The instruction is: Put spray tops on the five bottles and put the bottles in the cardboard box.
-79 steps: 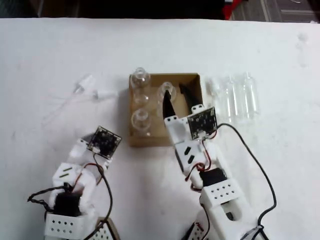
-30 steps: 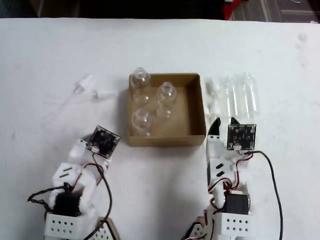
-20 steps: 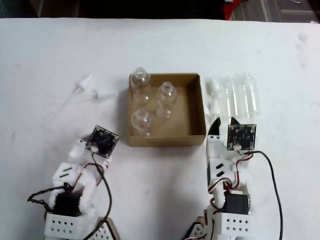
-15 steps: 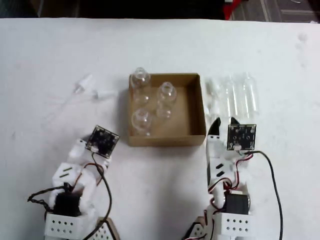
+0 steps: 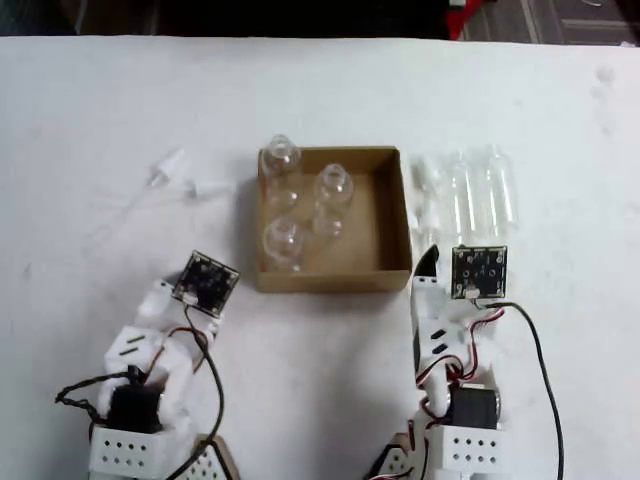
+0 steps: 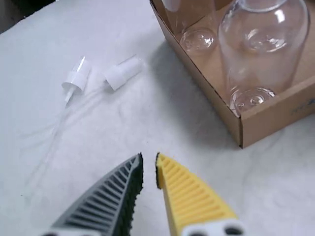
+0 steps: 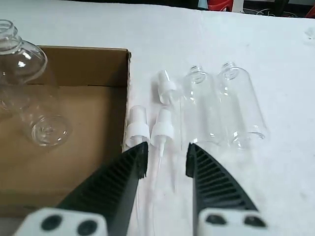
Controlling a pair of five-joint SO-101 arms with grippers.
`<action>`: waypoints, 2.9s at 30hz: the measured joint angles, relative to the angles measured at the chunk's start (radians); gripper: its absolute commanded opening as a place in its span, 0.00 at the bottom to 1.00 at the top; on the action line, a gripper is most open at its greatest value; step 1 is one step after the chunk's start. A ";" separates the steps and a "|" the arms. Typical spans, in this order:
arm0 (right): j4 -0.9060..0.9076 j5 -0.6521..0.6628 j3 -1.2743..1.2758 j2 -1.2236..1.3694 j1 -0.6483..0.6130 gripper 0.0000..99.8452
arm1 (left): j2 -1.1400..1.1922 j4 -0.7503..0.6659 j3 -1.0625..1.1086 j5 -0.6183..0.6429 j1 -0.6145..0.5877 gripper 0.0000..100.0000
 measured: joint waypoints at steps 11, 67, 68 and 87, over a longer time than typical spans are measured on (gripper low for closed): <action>0.000 0.000 0.000 0.000 0.000 0.11 | 0.000 0.152 -0.097 -0.017 -0.170 0.06; 0.002 0.000 0.000 0.000 0.000 0.11 | 0.000 -0.399 0.002 0.078 0.233 0.02; 0.002 0.000 0.000 0.000 0.002 0.11 | 0.000 -0.399 0.002 0.078 0.233 0.02; -0.029 0.071 -0.035 0.005 0.138 0.11 | 0.000 -0.344 0.002 0.078 0.236 0.02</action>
